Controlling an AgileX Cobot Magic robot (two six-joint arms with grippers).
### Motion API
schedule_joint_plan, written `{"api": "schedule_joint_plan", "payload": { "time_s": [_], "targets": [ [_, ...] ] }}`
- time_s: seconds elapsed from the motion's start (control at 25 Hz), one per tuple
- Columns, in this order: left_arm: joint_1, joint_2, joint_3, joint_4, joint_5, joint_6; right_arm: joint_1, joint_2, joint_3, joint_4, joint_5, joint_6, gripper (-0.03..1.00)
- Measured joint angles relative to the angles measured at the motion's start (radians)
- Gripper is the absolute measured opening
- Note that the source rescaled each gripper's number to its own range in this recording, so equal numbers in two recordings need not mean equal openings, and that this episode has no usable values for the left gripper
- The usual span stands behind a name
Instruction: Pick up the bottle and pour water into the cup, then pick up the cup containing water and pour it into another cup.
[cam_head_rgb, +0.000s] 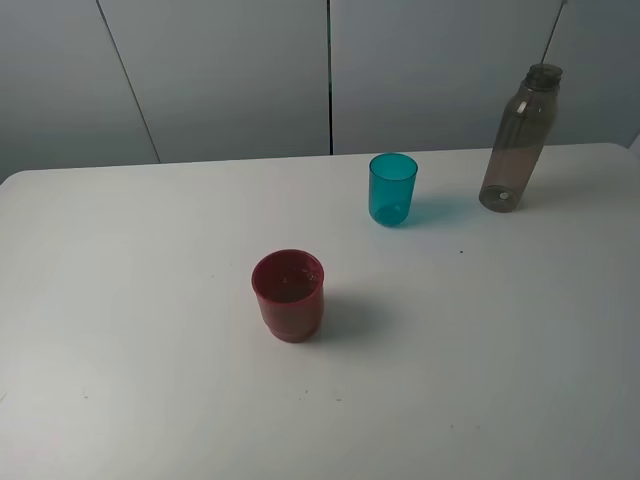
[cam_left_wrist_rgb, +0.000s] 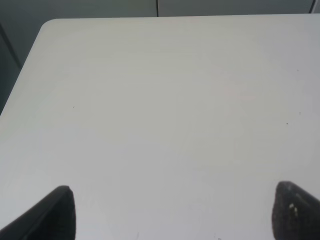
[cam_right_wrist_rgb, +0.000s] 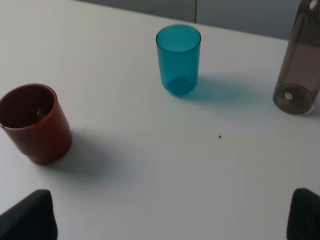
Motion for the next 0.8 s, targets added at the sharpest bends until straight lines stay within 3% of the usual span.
{"api": "schedule_joint_plan", "payload": {
  "time_s": [0.24, 0.48, 0.8],
  "targets": [
    [0.000, 0.000, 0.000, 0.000, 0.000, 0.000, 0.000, -0.088, 0.007, 0.000, -0.003, 0.012, 0.99],
    [0.000, 0.000, 0.000, 0.000, 0.000, 0.000, 0.000, -0.094, -0.018, -0.064, 0.188, 0.012, 0.99],
    [0.000, 0.000, 0.000, 0.000, 0.000, 0.000, -0.002, -0.156, -0.007, -0.075, 0.200, 0.012, 0.99]
  ]
}}
